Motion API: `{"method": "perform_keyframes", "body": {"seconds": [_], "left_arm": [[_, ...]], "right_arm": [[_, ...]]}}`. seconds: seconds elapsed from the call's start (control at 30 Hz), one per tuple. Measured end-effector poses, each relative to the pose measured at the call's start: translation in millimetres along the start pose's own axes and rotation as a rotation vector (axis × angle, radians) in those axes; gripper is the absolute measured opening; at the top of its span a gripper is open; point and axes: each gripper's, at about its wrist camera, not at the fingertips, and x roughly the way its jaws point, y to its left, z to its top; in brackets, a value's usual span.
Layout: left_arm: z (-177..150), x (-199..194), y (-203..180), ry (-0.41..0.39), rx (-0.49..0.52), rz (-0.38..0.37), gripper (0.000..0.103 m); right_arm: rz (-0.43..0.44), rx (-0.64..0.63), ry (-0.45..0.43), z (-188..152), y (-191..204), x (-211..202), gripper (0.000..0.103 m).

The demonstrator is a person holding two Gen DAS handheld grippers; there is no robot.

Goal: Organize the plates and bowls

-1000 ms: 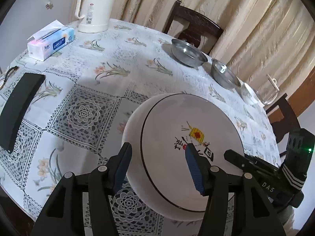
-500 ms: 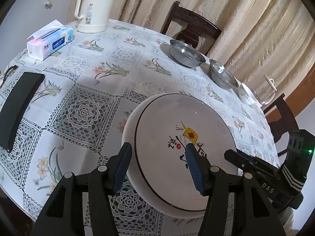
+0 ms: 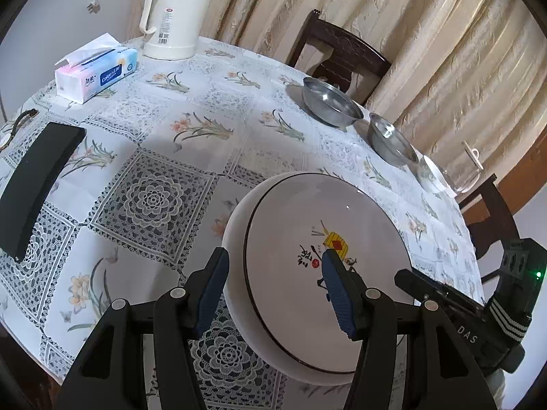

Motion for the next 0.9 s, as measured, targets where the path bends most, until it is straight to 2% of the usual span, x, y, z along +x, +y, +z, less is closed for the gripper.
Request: {"method": "perform_keyframes", "body": {"seconds": [0.27,0.77,0.9], "left_arm": [[1.5,-1.9,1.3,-0.011,-0.022,0.002,0.058],[1.7,-6.3,-10.5,-0.025,-0.013,-0.008,0.059],[0.8,-8.7,-18.3,-0.055,0.011,0.028,0.059]], "right_arm": [[0.020,-0.001,-0.059,0.9,2.0,-13.3,0.044],[0.017,0.051,-0.076,-3.1,-8.8,-18.6,0.047],[0.017,0.067,-0.080,-5.5,-12.7,-20.5,0.050]]}}
